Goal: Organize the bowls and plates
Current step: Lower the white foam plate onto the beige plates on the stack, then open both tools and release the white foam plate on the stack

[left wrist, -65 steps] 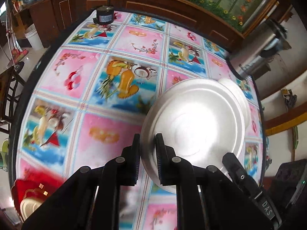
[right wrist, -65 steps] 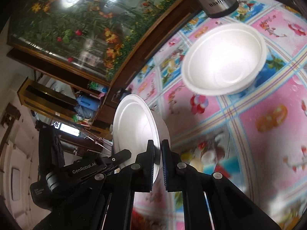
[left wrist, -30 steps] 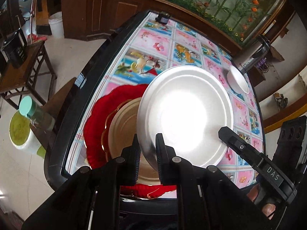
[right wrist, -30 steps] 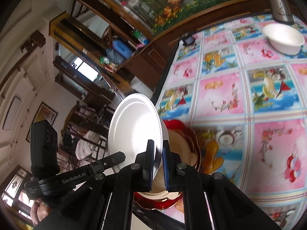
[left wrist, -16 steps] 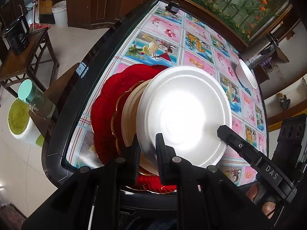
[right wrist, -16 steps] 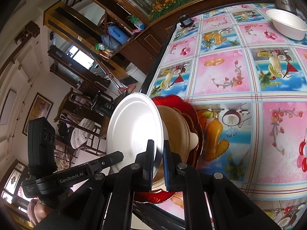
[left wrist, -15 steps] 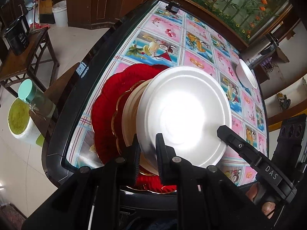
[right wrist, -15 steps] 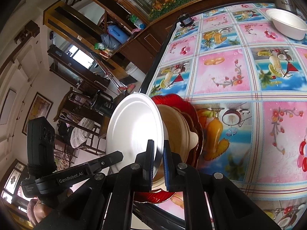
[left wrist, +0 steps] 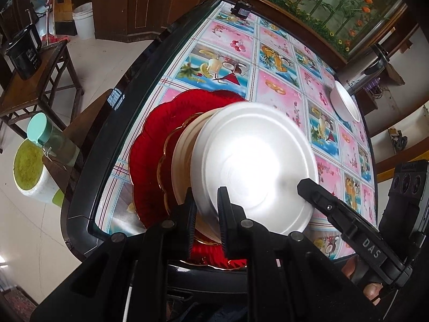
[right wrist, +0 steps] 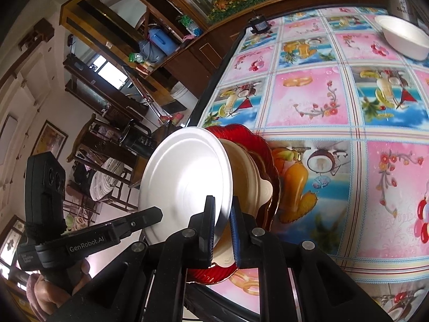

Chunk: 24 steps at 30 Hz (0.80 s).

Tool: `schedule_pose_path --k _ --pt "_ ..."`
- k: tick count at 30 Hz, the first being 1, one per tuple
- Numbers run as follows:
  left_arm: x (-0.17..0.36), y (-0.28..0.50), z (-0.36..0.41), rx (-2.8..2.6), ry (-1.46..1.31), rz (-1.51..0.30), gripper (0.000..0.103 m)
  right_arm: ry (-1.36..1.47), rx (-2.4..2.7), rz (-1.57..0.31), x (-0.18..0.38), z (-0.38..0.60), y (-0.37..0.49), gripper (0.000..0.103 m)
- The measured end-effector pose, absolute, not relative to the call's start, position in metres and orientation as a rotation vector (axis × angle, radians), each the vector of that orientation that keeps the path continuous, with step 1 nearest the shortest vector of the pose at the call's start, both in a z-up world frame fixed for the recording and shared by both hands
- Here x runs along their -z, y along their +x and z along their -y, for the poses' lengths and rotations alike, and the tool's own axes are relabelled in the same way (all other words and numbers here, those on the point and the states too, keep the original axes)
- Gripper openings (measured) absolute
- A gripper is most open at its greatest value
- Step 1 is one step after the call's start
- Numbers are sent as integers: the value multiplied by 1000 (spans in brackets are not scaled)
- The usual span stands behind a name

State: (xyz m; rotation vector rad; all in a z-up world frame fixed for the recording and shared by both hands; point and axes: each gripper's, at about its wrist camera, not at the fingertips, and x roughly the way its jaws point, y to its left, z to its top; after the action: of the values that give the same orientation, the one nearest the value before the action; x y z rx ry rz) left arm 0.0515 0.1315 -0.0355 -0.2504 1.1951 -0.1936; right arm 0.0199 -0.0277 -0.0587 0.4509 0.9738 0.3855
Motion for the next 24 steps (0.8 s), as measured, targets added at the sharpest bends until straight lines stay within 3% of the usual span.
schedule_pose_path --k 4,14,24 --pt "30 50 -136 186 -253 -1179 13 405 -408 -965 50 23 17 30" --pt "32 50 -136 180 -231 -1194 13 418 -402 -938 44 35 17 31" --pt "33 58 -109 139 -4 -1178 13 474 -372 -919 43 54 18 31"
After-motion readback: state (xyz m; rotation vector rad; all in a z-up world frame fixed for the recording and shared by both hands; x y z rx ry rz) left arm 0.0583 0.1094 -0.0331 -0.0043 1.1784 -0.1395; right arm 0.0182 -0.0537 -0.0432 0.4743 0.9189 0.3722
